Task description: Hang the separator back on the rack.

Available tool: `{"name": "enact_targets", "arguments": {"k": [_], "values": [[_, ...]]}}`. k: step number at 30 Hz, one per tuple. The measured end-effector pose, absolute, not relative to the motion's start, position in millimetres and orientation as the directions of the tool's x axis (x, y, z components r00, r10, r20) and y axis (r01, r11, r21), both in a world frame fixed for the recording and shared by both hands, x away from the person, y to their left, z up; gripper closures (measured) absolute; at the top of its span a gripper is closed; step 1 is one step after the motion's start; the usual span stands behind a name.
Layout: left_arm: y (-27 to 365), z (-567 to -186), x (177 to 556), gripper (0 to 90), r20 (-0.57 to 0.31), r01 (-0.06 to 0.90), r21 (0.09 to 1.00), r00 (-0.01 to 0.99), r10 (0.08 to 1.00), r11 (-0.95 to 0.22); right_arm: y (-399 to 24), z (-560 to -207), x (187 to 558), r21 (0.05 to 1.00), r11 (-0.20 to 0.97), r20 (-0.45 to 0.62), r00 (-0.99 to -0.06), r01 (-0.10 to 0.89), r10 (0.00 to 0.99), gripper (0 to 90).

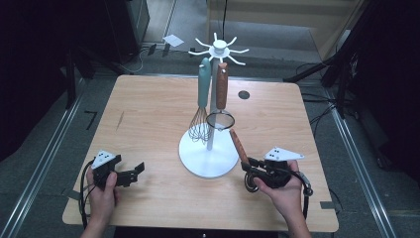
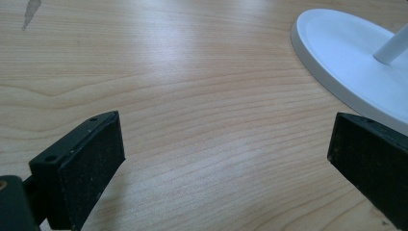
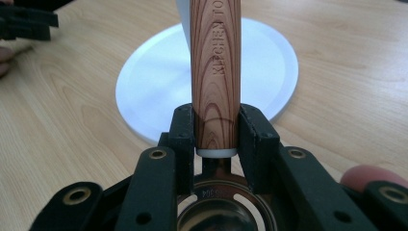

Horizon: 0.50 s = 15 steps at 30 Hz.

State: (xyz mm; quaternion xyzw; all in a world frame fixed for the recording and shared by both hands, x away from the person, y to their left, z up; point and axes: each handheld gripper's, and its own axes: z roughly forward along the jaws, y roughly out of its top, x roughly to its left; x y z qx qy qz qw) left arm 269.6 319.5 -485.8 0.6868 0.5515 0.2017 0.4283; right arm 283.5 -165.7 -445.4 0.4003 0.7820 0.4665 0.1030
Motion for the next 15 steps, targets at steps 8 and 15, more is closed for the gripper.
{"name": "enact_targets", "arguments": {"k": [8, 15], "values": [[319, -486, 269, 0.0, -0.192, 0.579, 0.815, 0.304, 0.933, -0.021, -173, -434, 278, 0.86, 0.154, 0.217, -0.622, 0.487, 0.752, 71.2], [318, -486, 267, 0.0, -0.182, 0.564, 0.825, 0.298, 0.937, -0.019, -180, -418, 275, 0.892, 0.096, 0.217, -0.605, 0.442, 0.766, 71.2]]}}
